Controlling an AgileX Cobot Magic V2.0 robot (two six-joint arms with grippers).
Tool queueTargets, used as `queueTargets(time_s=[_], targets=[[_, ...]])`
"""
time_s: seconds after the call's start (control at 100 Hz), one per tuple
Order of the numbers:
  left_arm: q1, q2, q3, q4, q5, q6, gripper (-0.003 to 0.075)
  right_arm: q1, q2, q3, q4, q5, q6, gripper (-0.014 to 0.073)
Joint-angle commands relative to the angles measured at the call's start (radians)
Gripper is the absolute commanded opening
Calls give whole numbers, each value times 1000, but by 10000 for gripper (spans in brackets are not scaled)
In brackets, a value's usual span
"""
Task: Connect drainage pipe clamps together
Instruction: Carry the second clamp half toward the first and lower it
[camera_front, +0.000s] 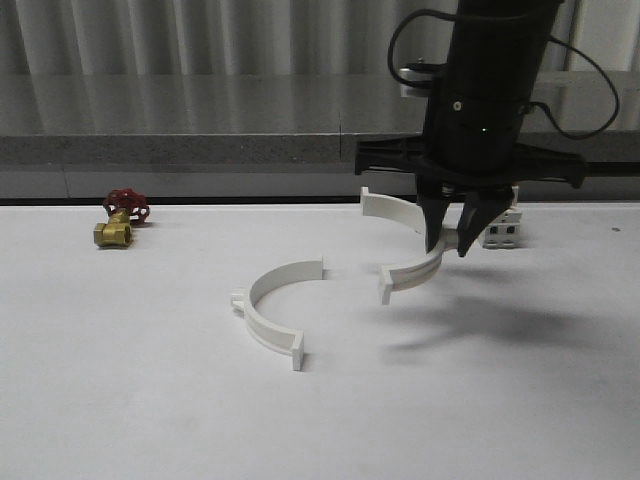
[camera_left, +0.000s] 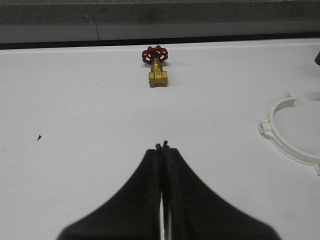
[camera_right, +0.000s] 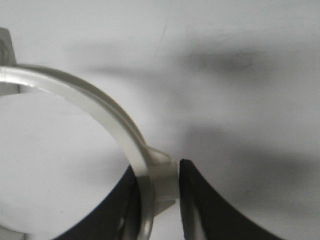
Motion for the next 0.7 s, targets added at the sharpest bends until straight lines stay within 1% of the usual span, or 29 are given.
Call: queueTargets(time_s=[0.0, 0.4, 0.69], targets=[[1, 0, -27, 4, -74, 0, -20, 18, -19, -52, -21, 4, 18, 78], [1, 0, -27, 4, -74, 0, -20, 83, 74, -112, -24, 16, 69, 78], [1, 0, -27, 4, -74, 0, -20, 91, 102, -131, -24, 16, 99, 78]])
